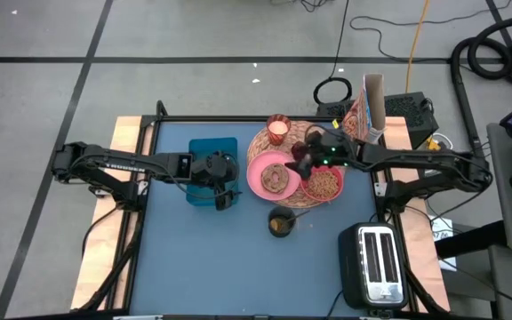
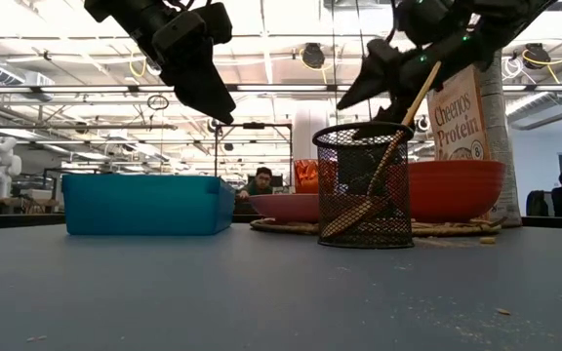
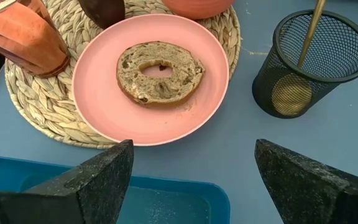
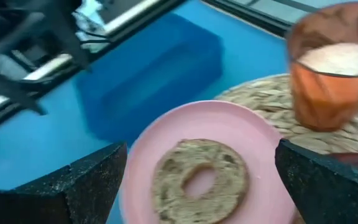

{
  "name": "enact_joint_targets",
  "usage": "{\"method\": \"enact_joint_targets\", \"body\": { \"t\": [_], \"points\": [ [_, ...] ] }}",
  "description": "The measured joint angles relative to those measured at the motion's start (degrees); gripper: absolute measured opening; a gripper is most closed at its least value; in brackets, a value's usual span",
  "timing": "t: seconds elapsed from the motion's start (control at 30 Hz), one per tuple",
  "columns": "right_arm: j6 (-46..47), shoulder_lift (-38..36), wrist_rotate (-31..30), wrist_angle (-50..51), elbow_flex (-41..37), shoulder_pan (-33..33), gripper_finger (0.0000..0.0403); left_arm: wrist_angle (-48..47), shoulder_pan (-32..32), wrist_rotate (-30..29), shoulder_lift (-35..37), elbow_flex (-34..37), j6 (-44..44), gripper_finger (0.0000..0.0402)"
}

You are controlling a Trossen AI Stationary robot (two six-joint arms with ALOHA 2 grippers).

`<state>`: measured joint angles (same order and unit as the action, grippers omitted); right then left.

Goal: Arrange a breakfast setting
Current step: Put the gold spoon to the right side of the pink bowl on the brown placemat

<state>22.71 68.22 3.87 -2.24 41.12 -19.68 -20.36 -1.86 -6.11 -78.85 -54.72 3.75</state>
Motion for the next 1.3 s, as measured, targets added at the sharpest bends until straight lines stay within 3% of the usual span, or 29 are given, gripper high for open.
{"method": "enact_joint_targets", "body": {
  "t": [0.27, 0.77, 0.9, 1.3],
  "points": [
    [1.22, -1.86, 1.22, -0.09, 0.0, 3.38, 0.0393, 0.0, 0.02, 0.0, 0.0, 0.0, -0.24, 0.034],
    [6.59, -1.91, 14.44, 0.12, 0.0, 11.67, 0.0393, 0.02, 0.01, 0.0, 0.0, 0.0, 0.08, 0.034],
    [10.51, -1.91, 14.78, 1.69, 0.0, 13.12, 0.0393, 0.02, 0.01, 0.0, 0.0, 0.0, 0.24, 0.034],
    [9.58, -1.91, 14.78, 6.62, 0.02, 17.02, 0.0393, 0.04, -0.01, 0.0, 0.0, 0.0, 1.57, 0.034]
  ]
}}
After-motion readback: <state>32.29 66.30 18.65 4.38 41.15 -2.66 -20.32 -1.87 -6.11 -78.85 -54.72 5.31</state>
